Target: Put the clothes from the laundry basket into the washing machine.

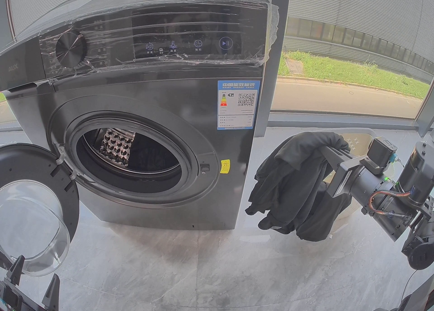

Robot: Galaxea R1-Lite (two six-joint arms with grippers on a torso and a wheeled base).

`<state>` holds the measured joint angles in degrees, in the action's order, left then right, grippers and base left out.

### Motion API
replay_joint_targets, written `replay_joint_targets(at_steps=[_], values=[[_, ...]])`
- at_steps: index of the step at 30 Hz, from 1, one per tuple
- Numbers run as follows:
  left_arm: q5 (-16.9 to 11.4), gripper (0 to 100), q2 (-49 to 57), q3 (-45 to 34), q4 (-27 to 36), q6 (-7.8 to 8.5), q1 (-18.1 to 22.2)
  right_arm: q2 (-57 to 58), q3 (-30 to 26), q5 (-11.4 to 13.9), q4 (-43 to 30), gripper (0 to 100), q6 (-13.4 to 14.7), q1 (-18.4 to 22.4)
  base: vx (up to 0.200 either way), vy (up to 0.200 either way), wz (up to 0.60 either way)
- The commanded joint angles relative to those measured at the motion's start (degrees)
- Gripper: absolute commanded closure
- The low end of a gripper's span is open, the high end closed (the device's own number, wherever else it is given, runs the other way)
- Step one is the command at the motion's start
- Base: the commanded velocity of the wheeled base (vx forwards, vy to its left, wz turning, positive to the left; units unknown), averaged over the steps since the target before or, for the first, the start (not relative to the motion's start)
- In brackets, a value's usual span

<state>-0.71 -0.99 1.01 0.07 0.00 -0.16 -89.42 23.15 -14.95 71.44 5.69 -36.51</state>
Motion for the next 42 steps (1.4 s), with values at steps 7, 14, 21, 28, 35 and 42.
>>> replay_joint_targets(at_steps=[7,14,21,28,35,42], values=[[0.00,0,0.99,-0.84,-0.25,0.18,0.07,-0.32,-0.30,0.00,0.02,100,0.02,-0.14,-0.143,0.000,0.00],[-0.08,0,0.99,-0.75,0.01,0.09,-0.02,-1.20,-0.39,0.00,1.16,100,0.02,-0.32,0.000,0.086,0.00],[-0.08,0,0.99,-0.75,0.01,0.00,-0.02,-1.37,-0.39,-0.08,1.51,100,-0.07,-0.40,0.000,0.200,0.00],[-0.08,0,0.99,-0.75,0.01,0.00,-0.02,-1.37,-0.56,-0.08,1.51,100,0.02,-0.84,0.000,0.200,0.00],[-0.08,0,0.99,-0.75,0.01,0.00,-0.02,-1.37,-0.56,-0.08,1.51,100,0.02,-0.84,0.000,0.200,0.00],[-0.08,0,0.99,-0.75,0.01,-0.18,-0.02,-1.37,-0.56,-0.08,1.51,100,0.02,-0.93,0.000,0.200,0.00]])
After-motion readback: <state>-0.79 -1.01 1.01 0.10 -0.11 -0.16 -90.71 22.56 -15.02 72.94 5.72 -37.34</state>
